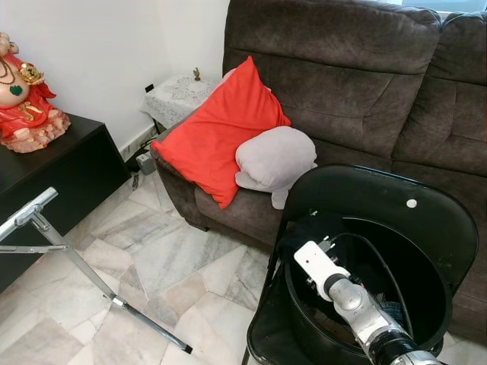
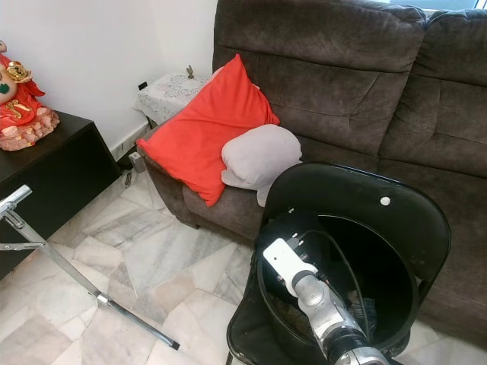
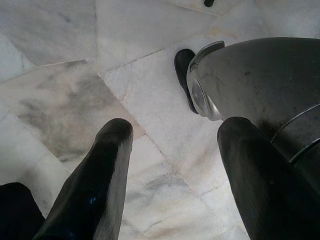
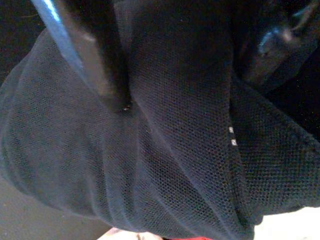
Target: Hang hanger
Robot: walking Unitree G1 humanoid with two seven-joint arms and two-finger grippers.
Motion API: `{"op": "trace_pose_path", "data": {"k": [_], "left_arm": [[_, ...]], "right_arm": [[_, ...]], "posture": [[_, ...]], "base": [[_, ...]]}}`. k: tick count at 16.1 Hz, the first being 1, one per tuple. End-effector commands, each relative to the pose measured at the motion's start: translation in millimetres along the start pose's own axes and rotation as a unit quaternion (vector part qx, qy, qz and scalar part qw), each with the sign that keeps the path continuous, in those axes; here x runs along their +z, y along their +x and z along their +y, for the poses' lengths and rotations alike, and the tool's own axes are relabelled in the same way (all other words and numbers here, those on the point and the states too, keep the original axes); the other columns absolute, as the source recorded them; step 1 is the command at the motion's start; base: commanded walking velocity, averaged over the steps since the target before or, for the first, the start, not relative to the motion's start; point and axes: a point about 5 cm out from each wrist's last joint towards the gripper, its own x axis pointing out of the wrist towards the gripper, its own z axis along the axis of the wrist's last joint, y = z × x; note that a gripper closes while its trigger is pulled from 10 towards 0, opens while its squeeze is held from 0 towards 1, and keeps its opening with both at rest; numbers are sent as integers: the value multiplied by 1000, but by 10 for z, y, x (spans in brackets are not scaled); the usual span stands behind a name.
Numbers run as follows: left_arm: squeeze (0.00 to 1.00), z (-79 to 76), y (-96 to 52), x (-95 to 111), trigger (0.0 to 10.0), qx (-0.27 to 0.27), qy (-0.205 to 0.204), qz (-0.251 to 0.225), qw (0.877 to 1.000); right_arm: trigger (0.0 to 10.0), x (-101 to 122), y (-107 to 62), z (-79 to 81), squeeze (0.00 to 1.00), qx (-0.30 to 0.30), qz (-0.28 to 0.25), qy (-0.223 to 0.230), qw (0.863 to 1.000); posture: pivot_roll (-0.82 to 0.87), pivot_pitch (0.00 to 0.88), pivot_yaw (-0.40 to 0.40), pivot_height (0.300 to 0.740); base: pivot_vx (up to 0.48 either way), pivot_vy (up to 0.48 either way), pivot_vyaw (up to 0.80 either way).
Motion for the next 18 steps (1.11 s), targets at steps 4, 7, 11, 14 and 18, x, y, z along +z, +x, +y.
{"op": "trace_pose_path", "data": {"k": [4,7,11,14,18], "left_arm": [[0,58,-25,-74,10000,8,2,12,1000],[0,47,-22,-68,10000,6,2,11,1000],[0,34,-19,-65,10000,5,0,10,1000],[0,28,-17,-63,10000,5,-1,9,1000],[0,23,-15,-58,10000,5,1,8,1000]], "right_arm": [[0,28,7,-43,0,-19,-6,14,1000],[0,-22,-22,-75,0,-40,-7,30,999],[0,-25,-109,-173,0,-90,-33,92,991],[0,0,-365,-190,0,-139,-81,199,967],[0,-30,-896,-62,0,-174,-115,330,921]], "posture": [[97,102,109,740],[86,102,106,740],[72,99,102,740],[64,96,96,740],[36,91,91,740]], "base": [[0,0,0],[0,0,0],[0,0,0],[0,0,0],[0,0,0]]}}
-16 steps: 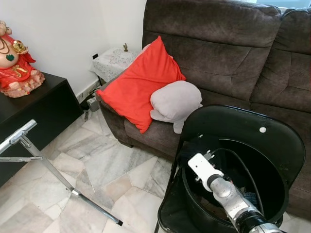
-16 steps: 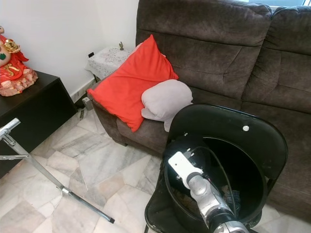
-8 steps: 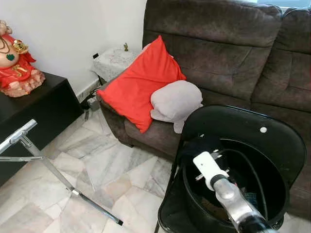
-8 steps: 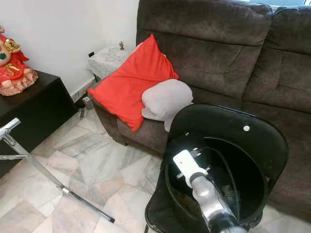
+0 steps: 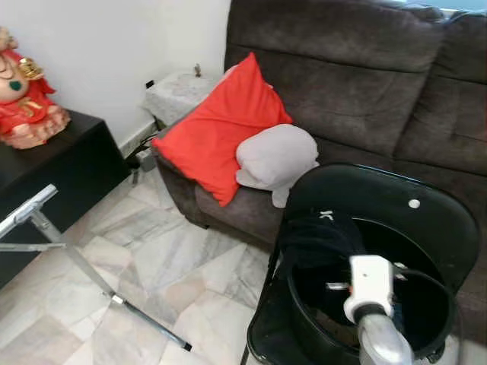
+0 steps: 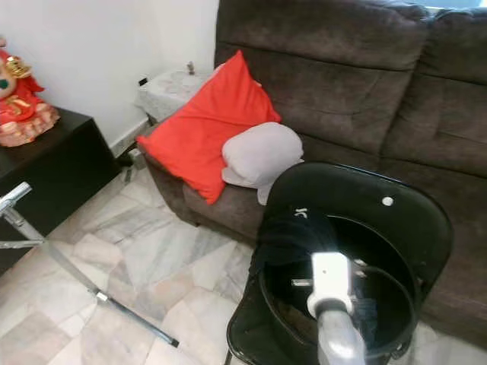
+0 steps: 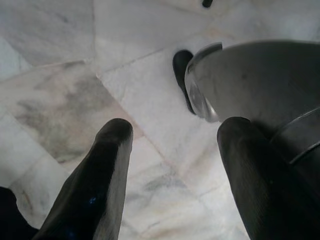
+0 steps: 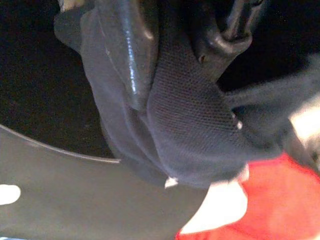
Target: Hang hanger
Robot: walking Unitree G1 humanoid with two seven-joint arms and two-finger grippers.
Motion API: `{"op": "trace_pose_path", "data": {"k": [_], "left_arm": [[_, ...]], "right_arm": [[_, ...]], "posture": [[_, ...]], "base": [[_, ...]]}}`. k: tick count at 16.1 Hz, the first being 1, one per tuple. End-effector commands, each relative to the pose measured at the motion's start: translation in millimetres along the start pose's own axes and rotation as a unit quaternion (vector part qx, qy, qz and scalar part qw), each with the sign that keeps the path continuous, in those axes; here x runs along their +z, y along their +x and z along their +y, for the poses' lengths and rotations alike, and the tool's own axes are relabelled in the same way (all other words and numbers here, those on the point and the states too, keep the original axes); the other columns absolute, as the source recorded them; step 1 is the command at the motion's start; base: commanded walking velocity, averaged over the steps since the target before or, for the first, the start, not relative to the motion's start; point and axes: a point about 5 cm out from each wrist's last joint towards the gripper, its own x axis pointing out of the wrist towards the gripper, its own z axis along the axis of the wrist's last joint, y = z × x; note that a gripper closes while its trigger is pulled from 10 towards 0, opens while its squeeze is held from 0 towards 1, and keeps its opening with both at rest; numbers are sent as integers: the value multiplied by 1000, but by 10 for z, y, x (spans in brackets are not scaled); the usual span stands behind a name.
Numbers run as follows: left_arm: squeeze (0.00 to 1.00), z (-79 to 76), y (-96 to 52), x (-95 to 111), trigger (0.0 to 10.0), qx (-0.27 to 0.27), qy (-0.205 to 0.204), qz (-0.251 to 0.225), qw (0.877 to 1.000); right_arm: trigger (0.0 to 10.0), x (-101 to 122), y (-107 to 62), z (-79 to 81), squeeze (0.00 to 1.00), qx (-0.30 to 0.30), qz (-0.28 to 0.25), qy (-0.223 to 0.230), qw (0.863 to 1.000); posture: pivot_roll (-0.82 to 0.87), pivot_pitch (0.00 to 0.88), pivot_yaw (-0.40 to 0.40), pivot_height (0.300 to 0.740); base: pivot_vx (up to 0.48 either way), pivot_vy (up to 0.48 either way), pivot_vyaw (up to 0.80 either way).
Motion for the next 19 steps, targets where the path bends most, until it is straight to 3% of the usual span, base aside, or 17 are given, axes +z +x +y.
{"op": "trace_pose_path", "data": {"k": [1,3,4,5,6,7,8,10,11,12,13,14,15,16,17,18,19], "left_arm": [[0,37,-27,-102,10000,5,1,15,1000],[0,40,-27,-98,10000,6,5,15,1000],[0,42,-27,-95,10000,6,7,14,1000],[0,43,-27,-93,10000,6,8,14,1000],[0,43,-26,-88,10000,7,11,13,1000],[0,44,-25,-86,10000,7,11,13,1000],[0,43,-24,-82,10000,7,12,12,1000],[0,43,-23,-77,10000,7,12,12,1000],[0,42,-22,-74,10000,8,13,11,1000],[0,42,-21,-70,10000,8,13,11,1000],[0,41,-21,-68,10000,7,14,11,1000],[0,40,-20,-65,10000,6,15,11,1000],[0,38,-19,-63,10000,5,16,11,1000],[0,38,-19,-60,10000,5,16,10,1000],[0,38,-18,-58,10000,5,16,10,1000],[0,38,-18,-57,10000,5,16,10,1000],[0,39,-18,-55,10000,5,16,9,1000]], "right_arm": [[0,159,-164,-29,0,-14,-34,56,998],[0,276,-417,-64,0,-22,-62,109,992],[0,349,-641,-140,0,-53,-81,172,980],[0,347,-700,-184,0,-74,-83,197,974],[0,357,-862,-353,0,-145,-105,331,927],[0,368,-892,-374,0,-150,-111,359,914],[0,468,-998,-387,0,-121,-146,449,873],[0,682,-1174,-301,0,-2,-189,498,846],[0,784,-1332,-184,0,103,-185,476,853],[0,769,-1453,-71,0,181,-147,425,875],[0,674,-1569,-3,0,243,-91,356,898],[0,401,-1700,39,0,300,20,249,920],[0,201,-1807,38,0,332,93,188,919],[0,46,-1923,61,0,380,155,128,903],[0,20,-1963,63,0,402,174,117,891],[0,37,-1860,3,0,375,155,109,908],[0,39,-1569,-156,0,286,114,63,949]], "posture": [[27,90,91,740],[9,89,92,740],[-2,87,95,740],[-2,87,95,740],[-5,86,95,740],[-9,86,95,740],[-15,86,95,740],[-22,86,92,740],[-22,86,92,740],[-31,88,91,740],[-38,89,91,740],[-45,90,92,740],[-50,90,93,740],[-52,89,95,740],[-51,89,95,740],[-51,87,95,740],[-50,88,98,740]], "base": [[0,0,0],[0,0,0],[0,0,0],[0,0,0],[0,0,0],[0,0,0],[0,0,0],[0,0,0],[0,0,0],[0,0,0],[0,0,0],[0,0,0],[0,0,0],[0,0,0],[0,0,0],[0,0,0],[0,0,0]]}}
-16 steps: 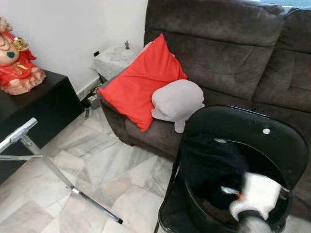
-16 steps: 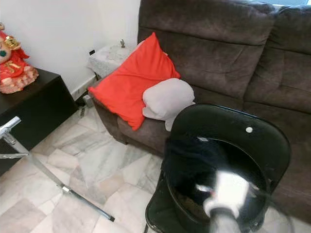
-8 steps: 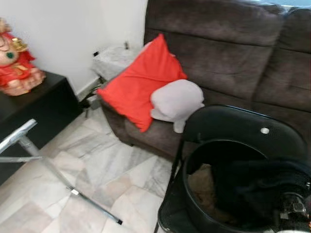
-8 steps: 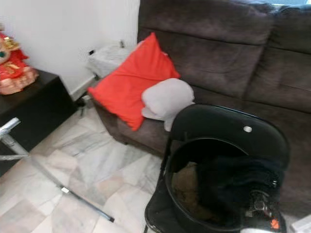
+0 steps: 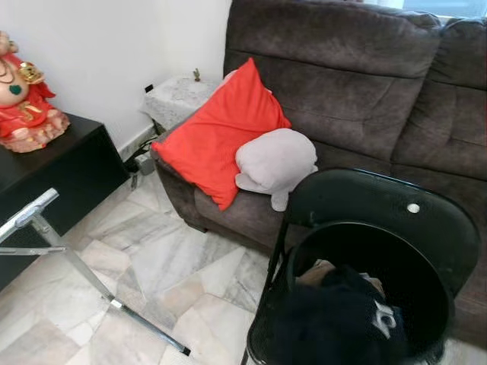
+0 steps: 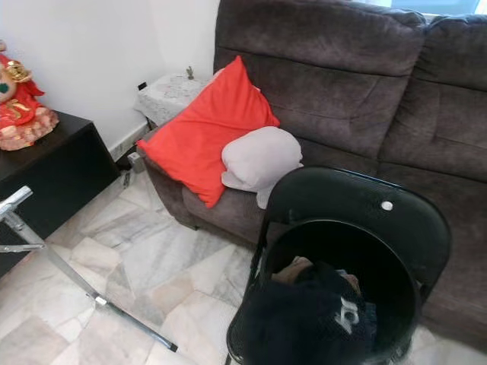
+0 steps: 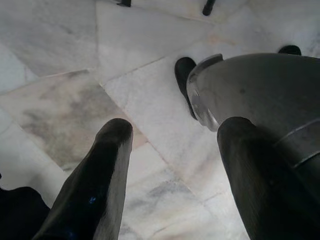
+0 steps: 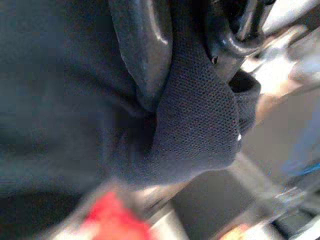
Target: Hang hanger
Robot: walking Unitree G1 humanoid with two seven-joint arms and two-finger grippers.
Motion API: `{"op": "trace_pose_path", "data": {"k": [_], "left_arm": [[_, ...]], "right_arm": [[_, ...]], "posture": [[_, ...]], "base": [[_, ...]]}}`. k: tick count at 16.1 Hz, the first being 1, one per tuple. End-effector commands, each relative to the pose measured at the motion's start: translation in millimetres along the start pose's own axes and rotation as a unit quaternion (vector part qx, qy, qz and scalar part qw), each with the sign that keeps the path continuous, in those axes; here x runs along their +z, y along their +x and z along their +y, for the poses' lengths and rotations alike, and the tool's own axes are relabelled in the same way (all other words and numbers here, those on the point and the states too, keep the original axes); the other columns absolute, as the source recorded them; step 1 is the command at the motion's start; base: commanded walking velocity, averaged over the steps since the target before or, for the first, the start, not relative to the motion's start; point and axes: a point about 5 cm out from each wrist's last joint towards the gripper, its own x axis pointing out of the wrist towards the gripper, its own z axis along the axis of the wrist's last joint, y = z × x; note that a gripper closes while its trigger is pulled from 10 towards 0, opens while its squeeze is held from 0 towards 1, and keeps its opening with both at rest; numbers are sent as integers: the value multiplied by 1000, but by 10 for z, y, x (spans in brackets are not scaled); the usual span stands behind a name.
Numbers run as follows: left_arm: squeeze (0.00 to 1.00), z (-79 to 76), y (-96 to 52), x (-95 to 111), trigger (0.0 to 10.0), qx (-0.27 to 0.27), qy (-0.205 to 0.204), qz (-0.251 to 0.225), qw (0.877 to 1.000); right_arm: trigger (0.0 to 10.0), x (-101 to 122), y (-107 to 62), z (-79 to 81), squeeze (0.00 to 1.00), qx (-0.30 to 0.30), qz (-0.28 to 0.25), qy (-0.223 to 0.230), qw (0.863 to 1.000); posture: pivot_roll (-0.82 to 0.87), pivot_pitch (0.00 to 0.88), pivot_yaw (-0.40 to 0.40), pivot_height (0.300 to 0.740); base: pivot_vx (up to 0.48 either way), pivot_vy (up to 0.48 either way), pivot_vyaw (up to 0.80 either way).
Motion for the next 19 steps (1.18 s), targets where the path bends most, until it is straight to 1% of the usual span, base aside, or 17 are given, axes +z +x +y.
{"op": "trace_pose_path", "data": {"k": [1,2,3,4,5,6,7,8,9,10,11,12,13,15,17,18,19], "left_arm": [[0,41,-20,-65,10000,5,6,11,1000],[0,42,-20,-65,10000,5,6,11,1000],[0,41,-21,-67,10000,5,6,11,1000],[0,41,-21,-68,10000,6,6,11,1000],[0,41,-21,-69,10000,6,5,11,1000],[0,42,-21,-70,10000,7,5,11,1000],[0,42,-21,-70,10000,8,4,10,1000],[0,41,-21,-70,10000,8,4,10,1000],[0,39,-21,-70,10000,7,3,10,1000],[0,38,-21,-70,10000,7,3,10,1000],[0,36,-20,-70,10000,7,3,10,1000],[0,35,-20,-69,10000,7,2,9,1000],[0,36,-20,-70,10000,7,1,9,1000],[0,35,-20,-69,10000,7,1,9,1000],[0,40,-21,-69,10000,8,0,10,1000],[0,40,-21,-69,10000,8,0,9,1000],[0,41,-21,-69,10000,8,0,9,1000]], "right_arm": [[0,13,-8,-147,0,-56,0,-35,998],[0,87,53,-290,0,-107,-23,-47,993],[0,349,177,-517,0,-187,-99,-55,976],[0,548,246,-540,0,-191,-155,-53,968],[0,747,298,-509,0,-177,-216,-32,960],[0,889,317,-489,0,-168,-261,-11,950],[0,1159,313,-520,0,-174,-344,28,922],[0,1279,282,-564,0,-174,-382,50,906],[0,1478,206,-650,0,-173,-443,87,875],[0,1556,168,-687,0,-174,-466,100,862],[0,1707,75,-776,0,-175,-509,125,834],[0,1802,9,-822,0,-163,-537,138,816],[0,1844,-16,-842,0,-156,-548,140,810],[0,1893,-9,-844,0,-144,-551,132,812],[0,2106,-33,-742,0,-57,-582,136,800],[0,2206,-36,-625,0,-2,-583,114,804],[0,2255,-34,-545,0,27,-580,95,808]], "posture": [[-50,88,98,740],[-50,88,101,740],[-45,87,102,740],[-43,86,102,740],[-39,88,101,740],[-39,88,101,740],[-38,90,105,740],[-38,90,106,740],[-39,91,105,740],[-39,91,105,740],[-39,91,105,740],[-40,90,102,740],[-40,90,102,740],[-37,90,104,740],[-40,89,108,740],[-38,88,108,740],[-36,86,107,740]], "base": [[0,0,0],[0,0,0],[0,0,0],[0,0,0],[0,0,0],[0,0,0],[0,0,0],[0,0,0],[0,0,0],[0,0,0],[0,0,0],[0,0,0],[0,0,0],[0,0,0],[0,0,0],[0,0,0],[0,0,0]]}}
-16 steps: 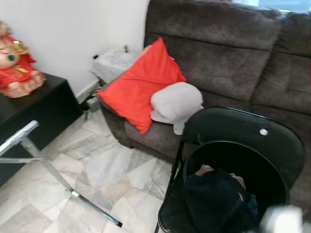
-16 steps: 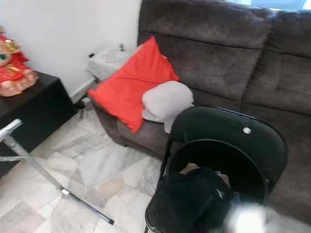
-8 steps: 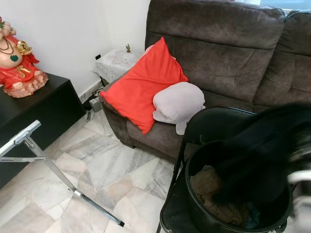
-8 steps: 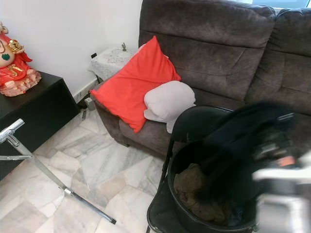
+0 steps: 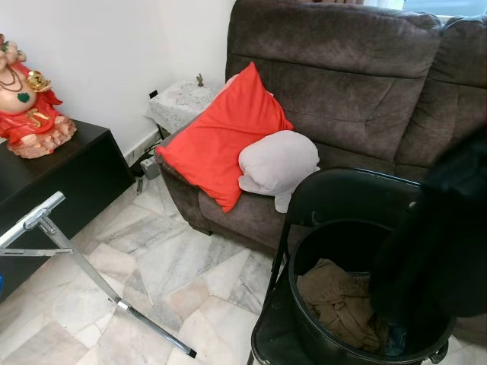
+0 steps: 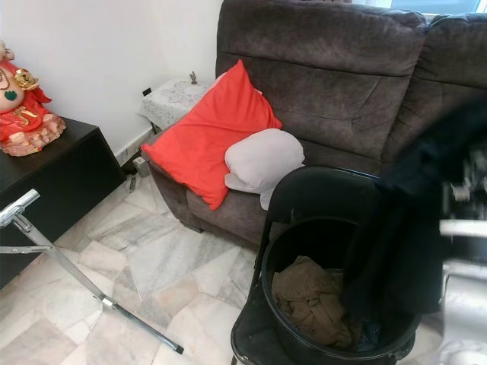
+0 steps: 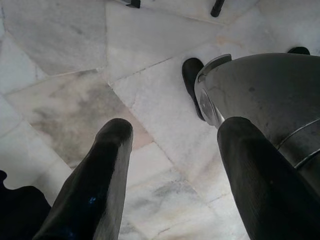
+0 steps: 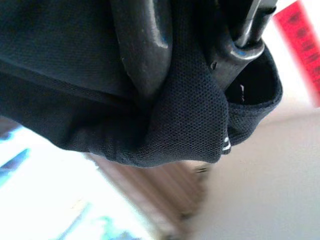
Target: Hang hanger
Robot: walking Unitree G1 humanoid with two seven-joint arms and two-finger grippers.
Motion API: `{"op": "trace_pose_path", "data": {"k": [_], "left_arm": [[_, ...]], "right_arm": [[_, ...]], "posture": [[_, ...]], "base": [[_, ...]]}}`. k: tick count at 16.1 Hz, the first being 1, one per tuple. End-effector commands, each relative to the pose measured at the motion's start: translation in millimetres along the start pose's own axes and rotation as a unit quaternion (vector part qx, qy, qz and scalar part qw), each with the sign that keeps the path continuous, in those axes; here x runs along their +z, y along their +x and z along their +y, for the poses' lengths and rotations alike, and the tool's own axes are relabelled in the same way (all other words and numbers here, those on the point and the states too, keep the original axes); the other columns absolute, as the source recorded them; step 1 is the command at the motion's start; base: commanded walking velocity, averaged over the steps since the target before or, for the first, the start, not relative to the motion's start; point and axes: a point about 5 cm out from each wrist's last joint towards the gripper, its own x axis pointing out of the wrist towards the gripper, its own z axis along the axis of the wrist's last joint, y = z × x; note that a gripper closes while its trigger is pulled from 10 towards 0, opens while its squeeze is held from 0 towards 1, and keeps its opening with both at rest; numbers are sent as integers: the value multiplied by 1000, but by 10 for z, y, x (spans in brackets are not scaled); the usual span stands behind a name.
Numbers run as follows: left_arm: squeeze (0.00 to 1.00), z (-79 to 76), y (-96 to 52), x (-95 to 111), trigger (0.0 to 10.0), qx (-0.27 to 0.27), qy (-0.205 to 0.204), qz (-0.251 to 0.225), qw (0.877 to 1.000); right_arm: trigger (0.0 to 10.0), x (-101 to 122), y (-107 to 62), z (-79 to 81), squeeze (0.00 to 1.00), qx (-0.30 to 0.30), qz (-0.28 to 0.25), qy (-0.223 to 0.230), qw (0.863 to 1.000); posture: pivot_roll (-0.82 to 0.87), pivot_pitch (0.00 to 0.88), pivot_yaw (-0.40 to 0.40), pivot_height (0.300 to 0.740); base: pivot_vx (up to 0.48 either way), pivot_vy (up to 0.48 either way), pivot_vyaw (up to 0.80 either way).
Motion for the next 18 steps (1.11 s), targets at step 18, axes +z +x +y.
{"op": "trace_pose_path", "data": {"k": [18], "left_arm": [[0,51,-22,-58,10000,1,12,11,1000]], "right_arm": [[0,-367,-2161,-299,0,199,782,-332,489]], "posture": [[-65,97,121,740]], "base": [[0,0,0]]}}
